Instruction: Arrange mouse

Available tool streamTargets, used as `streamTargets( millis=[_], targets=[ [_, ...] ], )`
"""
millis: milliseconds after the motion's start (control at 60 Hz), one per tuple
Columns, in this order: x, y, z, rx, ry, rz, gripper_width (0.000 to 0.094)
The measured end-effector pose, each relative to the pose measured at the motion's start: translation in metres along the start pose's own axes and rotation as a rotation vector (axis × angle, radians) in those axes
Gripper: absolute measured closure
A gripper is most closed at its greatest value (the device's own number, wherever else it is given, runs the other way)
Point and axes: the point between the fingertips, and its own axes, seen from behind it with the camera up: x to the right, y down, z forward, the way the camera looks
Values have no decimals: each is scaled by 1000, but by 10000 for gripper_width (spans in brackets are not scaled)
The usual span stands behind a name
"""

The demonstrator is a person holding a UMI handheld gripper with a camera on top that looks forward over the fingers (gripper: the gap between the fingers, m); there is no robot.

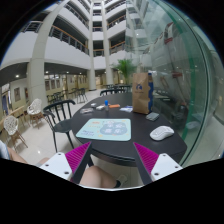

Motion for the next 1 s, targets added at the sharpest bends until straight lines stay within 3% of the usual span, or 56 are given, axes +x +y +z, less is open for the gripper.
streamTargets(
  millis=[150, 400, 500, 867, 933, 967, 1000],
  targets=[
    [68, -4, 29, -16, 90, 27, 93],
    [163, 25, 90, -156, 235, 81, 92],
    [189, 29, 120, -217, 218, 96, 89],
    [230, 2, 190, -305, 264, 145, 96],
    [240, -1, 201, -314, 303, 139, 156],
    [250, 1, 201, -328, 351, 110, 358],
    [251, -1, 203, -325, 366, 116, 412]
  ],
)
